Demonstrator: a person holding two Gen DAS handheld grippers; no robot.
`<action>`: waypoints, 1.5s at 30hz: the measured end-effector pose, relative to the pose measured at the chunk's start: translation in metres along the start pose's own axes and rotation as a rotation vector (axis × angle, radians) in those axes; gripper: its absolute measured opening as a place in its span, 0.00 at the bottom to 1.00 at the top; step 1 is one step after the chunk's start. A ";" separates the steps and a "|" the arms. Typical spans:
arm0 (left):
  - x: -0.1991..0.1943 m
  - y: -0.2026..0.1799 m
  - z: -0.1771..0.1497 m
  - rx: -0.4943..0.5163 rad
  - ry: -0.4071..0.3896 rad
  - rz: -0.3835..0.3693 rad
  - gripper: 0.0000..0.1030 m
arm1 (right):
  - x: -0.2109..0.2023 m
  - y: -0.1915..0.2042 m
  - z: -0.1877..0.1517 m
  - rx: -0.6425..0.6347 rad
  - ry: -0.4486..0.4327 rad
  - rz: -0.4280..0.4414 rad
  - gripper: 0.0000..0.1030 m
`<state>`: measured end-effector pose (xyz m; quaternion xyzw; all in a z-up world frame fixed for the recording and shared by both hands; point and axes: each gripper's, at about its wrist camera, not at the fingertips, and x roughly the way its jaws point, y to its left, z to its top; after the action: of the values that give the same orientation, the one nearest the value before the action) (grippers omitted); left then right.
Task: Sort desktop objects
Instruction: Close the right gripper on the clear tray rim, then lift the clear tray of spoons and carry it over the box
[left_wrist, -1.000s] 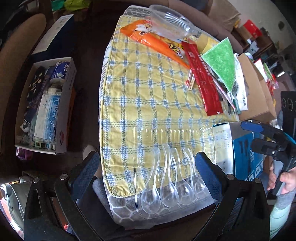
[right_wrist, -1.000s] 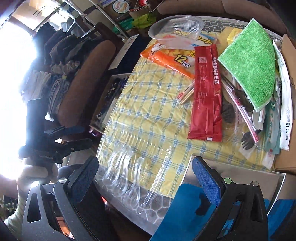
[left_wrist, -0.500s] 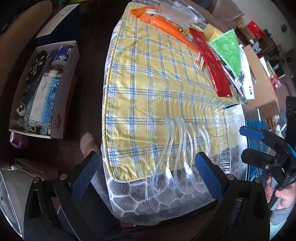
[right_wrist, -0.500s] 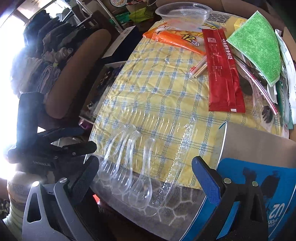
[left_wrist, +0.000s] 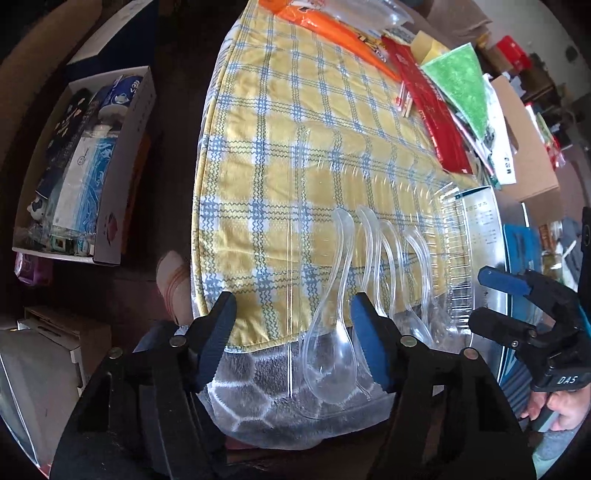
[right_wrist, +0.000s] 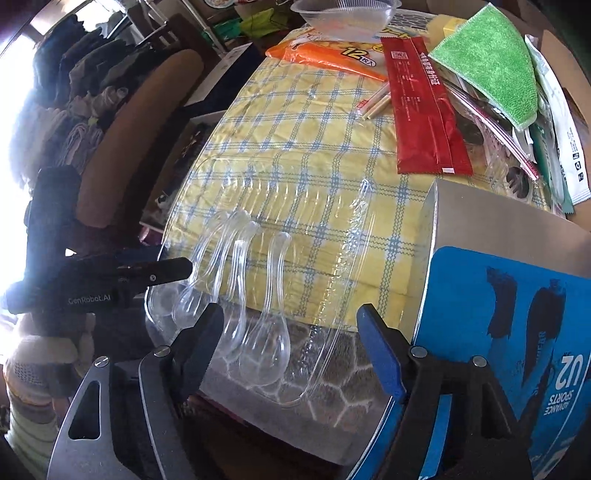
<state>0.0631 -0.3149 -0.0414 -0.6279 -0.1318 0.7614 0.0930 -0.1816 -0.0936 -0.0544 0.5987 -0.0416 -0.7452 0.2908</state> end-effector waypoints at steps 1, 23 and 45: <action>0.001 0.000 0.000 0.000 0.001 -0.001 0.57 | 0.005 0.001 -0.001 -0.005 0.011 -0.001 0.72; -0.001 0.009 0.010 -0.022 -0.011 -0.016 0.38 | 0.043 0.012 0.009 -0.016 0.009 0.043 0.56; -0.059 -0.051 0.085 0.068 -0.101 0.003 0.37 | -0.035 -0.011 0.068 -0.077 -0.123 0.020 0.44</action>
<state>-0.0099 -0.2918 0.0449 -0.5851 -0.1097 0.7964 0.1063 -0.2443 -0.0871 -0.0090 0.5398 -0.0369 -0.7785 0.3180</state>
